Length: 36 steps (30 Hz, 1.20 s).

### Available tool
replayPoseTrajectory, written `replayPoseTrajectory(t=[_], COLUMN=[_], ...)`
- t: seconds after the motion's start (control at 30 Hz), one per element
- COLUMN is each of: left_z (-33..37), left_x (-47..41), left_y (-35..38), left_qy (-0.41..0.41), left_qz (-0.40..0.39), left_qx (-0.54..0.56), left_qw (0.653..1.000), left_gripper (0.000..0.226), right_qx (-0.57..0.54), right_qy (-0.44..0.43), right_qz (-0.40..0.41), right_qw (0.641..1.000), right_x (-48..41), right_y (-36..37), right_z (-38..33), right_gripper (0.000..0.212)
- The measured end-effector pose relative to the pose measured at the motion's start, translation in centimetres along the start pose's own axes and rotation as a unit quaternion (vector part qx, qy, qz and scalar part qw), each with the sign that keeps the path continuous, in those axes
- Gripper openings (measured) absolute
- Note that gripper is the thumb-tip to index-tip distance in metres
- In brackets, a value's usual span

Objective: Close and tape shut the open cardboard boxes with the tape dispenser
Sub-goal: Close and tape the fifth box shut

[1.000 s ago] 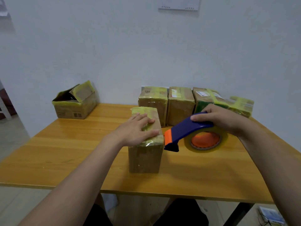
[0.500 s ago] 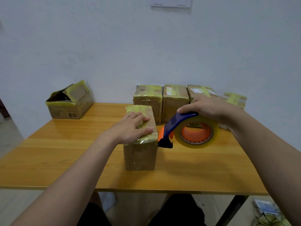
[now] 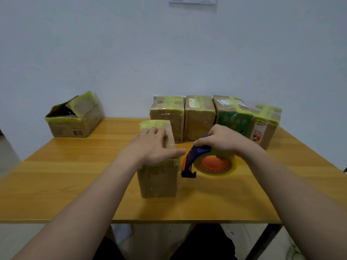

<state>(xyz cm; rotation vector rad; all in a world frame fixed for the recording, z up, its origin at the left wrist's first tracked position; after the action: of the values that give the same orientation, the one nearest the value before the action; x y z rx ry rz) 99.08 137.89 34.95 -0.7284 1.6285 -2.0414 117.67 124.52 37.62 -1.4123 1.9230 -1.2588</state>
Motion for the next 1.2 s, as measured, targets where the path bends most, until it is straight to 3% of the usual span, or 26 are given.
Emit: replayPoseTrajectory(t=[0.13, 0.27, 0.33, 0.53, 0.83, 0.97, 1.2], left_z=[1.1, 0.5, 0.6, -0.4, -1.1, 0.2, 2.1], left_x=[0.3, 1.8, 2.6, 3.0, 3.6, 3.5, 3.8], left_y=[1.3, 1.9, 2.5, 4.1, 4.8, 4.5, 2.8], left_qy=[-0.013, 0.041, 0.059, 0.073, 0.054, 0.036, -0.005], left_qz=[0.066, 0.250, 0.298, 0.299, 0.345, 0.315, 0.276], left_qx=[-0.014, -0.082, -0.092, -0.052, 0.038, 0.038, 0.054], left_qw=[0.998, 0.964, 0.948, 0.950, 0.936, 0.948, 0.960], left_gripper=[0.115, 0.075, 0.075, 0.087, 0.084, 0.085, 0.041], right_qx=[-0.029, -0.141, -0.211, -0.399, -0.468, -0.505, -0.551], right_qy=[0.002, -0.015, -0.046, -0.129, -0.145, -0.135, -0.100], right_qz=[0.096, 0.224, 0.279, 0.311, 0.287, 0.290, 0.296], right_qw=[0.995, 0.964, 0.936, 0.853, 0.823, 0.802, 0.774], right_x=[1.0, 1.8, 1.9, 1.6, -0.5, -1.5, -3.2], right_y=[-1.4, -2.8, -2.9, -1.4, 1.5, 2.4, 4.1], right_z=[-0.1, -0.3, -1.1, -4.8, -8.9, -10.1, -10.6], right_gripper=[0.052, 0.053, 0.054, 0.038, 0.033, 0.029, 0.036])
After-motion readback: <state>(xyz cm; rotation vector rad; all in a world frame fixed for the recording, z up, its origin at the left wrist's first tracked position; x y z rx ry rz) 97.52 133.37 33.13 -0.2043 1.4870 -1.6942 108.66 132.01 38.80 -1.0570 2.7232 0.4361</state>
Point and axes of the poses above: each hand's wrist, its own x-axis away from the middle knuckle, its own y-axis out of the palm, z = x × y, the point moved 1 cm from there along -x, towards the middle knuckle, and after that the axes turned 10 degrees about -z, right-handed, at the moved point
